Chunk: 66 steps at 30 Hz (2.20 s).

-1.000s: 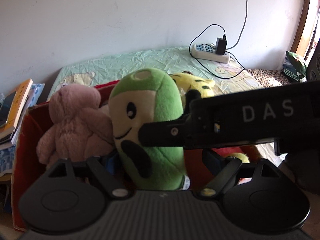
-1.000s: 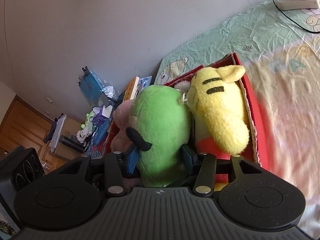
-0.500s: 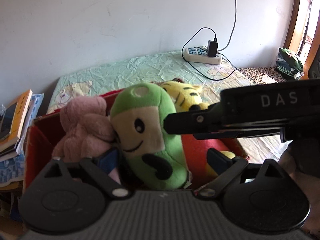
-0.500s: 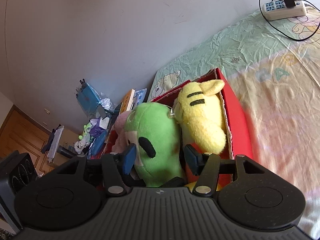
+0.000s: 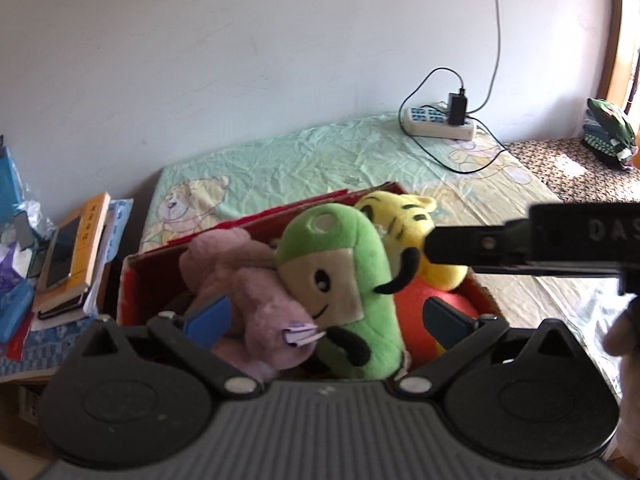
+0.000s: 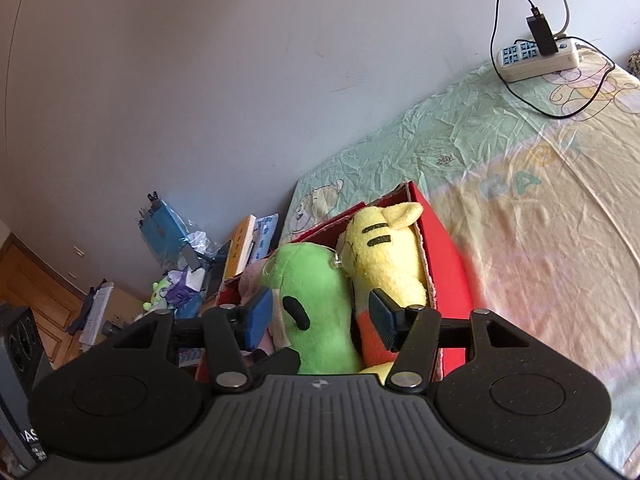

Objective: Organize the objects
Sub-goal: 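Lower the green plush into the red box and open the right tool, then withdraw the right tool from the red box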

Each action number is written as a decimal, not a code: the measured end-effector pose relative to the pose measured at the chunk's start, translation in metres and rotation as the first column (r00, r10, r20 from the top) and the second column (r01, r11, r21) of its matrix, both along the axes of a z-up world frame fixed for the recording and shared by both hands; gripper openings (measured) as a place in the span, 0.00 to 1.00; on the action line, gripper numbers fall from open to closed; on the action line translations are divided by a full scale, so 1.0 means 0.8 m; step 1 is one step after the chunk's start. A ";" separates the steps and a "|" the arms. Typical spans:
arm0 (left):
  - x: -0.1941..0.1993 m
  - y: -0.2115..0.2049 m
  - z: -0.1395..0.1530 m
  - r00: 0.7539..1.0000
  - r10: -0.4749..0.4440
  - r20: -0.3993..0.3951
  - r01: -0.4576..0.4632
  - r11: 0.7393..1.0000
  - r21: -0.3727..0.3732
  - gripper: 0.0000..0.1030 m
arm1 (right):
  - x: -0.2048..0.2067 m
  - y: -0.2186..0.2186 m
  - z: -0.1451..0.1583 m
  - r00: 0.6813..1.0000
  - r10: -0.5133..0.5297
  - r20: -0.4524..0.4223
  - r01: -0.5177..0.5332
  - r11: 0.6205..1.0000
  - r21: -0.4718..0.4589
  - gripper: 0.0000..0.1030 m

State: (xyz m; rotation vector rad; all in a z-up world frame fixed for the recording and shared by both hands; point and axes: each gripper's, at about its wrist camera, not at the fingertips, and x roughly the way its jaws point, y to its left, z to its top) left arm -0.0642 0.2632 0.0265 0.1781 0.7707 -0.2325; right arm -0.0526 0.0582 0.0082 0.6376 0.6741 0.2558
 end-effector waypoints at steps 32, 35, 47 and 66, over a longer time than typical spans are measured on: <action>-0.039 -0.110 0.012 0.991 0.131 0.012 -0.131 0.979 0.159 1.00 | -0.055 -0.067 0.024 0.991 -0.116 -0.064 0.089 0.939 -0.333 0.68; -0.045 -0.127 0.010 0.991 0.134 0.008 -0.133 0.976 0.170 1.00 | -0.063 -0.080 0.022 0.985 -0.153 -0.076 0.116 0.923 -0.366 0.71; -0.057 -0.122 0.000 0.947 0.319 -0.043 -0.302 0.928 0.219 0.99 | -0.068 -0.097 0.006 0.976 -0.175 -0.125 0.101 0.887 -0.451 0.79; -0.028 -0.006 0.014 0.902 0.428 -0.055 -0.411 0.892 0.187 1.00 | -0.016 0.023 0.032 0.993 -0.044 -0.109 -0.016 0.867 -0.497 0.80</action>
